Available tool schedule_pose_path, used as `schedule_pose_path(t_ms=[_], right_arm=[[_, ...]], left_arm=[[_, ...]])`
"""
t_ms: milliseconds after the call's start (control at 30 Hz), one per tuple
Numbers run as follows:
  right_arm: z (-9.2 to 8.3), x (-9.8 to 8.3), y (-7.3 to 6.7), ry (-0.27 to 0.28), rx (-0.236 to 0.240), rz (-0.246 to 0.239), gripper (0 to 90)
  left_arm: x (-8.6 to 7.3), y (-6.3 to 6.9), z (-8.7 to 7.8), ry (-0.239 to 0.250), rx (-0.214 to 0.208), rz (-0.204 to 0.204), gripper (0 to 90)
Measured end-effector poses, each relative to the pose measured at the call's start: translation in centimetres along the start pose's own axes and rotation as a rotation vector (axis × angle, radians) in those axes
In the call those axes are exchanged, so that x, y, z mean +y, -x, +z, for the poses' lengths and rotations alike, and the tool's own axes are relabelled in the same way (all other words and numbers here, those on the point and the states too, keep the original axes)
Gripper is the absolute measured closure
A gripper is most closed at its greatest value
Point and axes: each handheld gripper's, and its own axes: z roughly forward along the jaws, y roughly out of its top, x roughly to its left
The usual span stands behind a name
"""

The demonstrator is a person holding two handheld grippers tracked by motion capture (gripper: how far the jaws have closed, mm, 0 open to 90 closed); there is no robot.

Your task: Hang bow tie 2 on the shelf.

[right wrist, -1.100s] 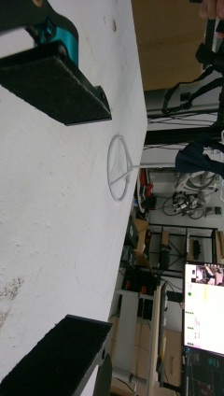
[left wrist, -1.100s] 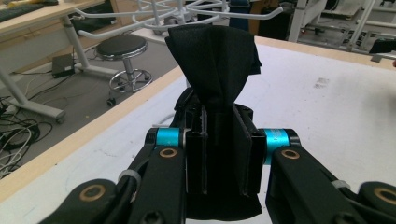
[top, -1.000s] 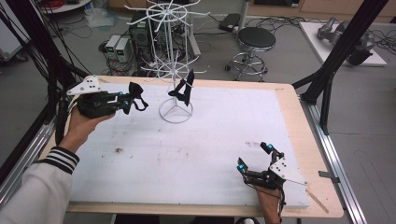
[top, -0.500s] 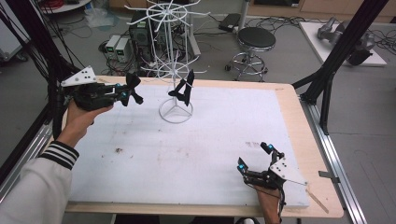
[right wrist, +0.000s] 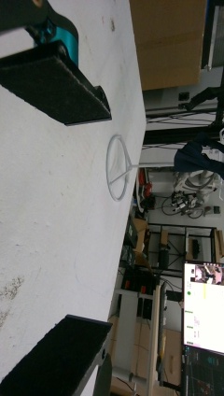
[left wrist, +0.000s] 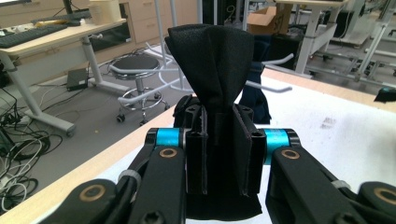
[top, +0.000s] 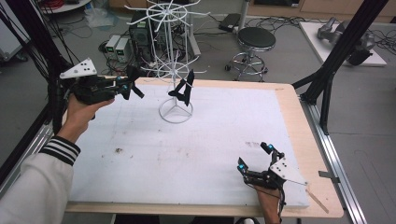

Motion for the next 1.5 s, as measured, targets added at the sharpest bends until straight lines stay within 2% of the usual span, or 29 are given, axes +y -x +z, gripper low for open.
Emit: schedule_pose_path(t_ms=[300, 400, 933, 1267, 1500], right_arm=[[0.0, 0.0, 0.0, 0.002, 0.002, 0.001, 1.0], [0.0, 0.0, 0.0, 0.002, 0.001, 0.001, 1.0], [0.0, 0.0, 0.0, 0.004, 0.001, 0.005, 1.0], [-0.1, 0.0, 0.0, 0.003, 0.001, 0.014, 1.0], [-0.1, 0.0, 0.1, 0.01, 0.001, 0.008, 1.0]], left_arm=[[0.8, 0.3, 0.5, -0.005, -0.013, 0.002, 76.5], [1.0, 0.4, 0.6, 0.013, -0.014, -0.006, 76.5], [2.3, 0.5, 1.2, 0.024, -0.019, -0.014, 76.5], [3.4, 1.0, 2.4, 0.024, -0.023, 0.004, 76.4], [3.3, 1.0, 3.4, 0.002, -0.026, -0.004, 76.4]])
